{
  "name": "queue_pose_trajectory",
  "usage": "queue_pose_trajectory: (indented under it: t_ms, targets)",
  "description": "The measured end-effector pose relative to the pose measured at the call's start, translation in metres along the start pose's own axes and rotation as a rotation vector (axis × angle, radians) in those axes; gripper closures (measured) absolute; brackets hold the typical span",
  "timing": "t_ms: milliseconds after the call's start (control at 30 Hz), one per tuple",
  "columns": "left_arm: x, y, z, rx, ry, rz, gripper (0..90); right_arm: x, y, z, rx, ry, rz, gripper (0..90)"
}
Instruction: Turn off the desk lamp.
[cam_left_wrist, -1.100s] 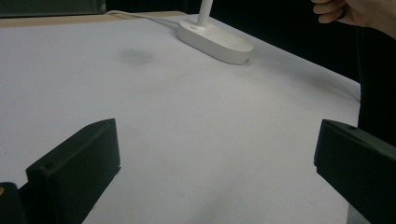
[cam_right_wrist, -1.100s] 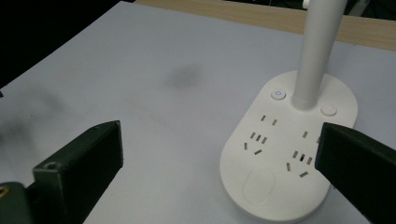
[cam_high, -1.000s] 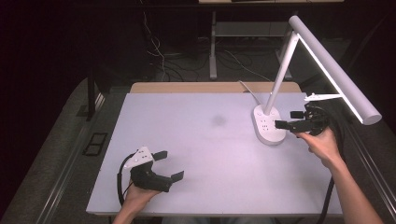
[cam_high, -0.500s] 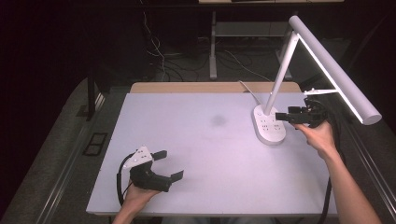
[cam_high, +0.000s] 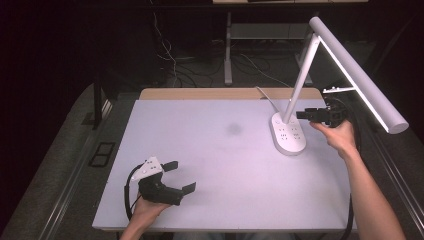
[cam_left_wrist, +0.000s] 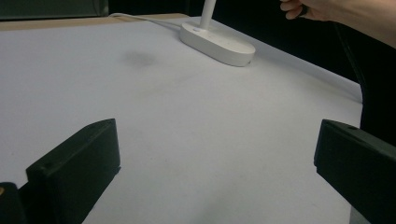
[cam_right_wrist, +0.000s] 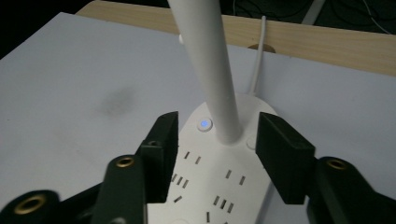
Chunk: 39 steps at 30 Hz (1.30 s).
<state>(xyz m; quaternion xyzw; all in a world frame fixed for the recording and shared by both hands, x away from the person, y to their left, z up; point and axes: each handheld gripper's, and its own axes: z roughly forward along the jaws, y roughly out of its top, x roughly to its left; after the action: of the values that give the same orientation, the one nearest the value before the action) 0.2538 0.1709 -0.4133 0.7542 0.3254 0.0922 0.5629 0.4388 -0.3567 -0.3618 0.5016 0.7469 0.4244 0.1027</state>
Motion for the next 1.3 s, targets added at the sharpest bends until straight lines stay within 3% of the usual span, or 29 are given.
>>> queue_pose_trajectory:
  t_ms: [233,533,1067,1300]
  targets:
    - [0.000,0.000,0.000,0.003,0.001,0.004,0.0,-0.012,-0.001,0.008,0.010,-0.026,0.032,76.6]
    - [0.000,0.000,0.000,0.003,0.004,0.002,0.0,-0.022,-0.006,0.026,0.030,-0.048,0.081,88.7]
    - [0.000,-0.001,0.001,0.008,0.010,0.006,0.0,-0.035,-0.014,0.053,0.055,-0.061,0.157,89.9]
    - [-0.002,-0.001,0.000,0.005,0.011,0.001,0.0,-0.036,-0.016,0.062,0.072,-0.065,0.162,89.9]
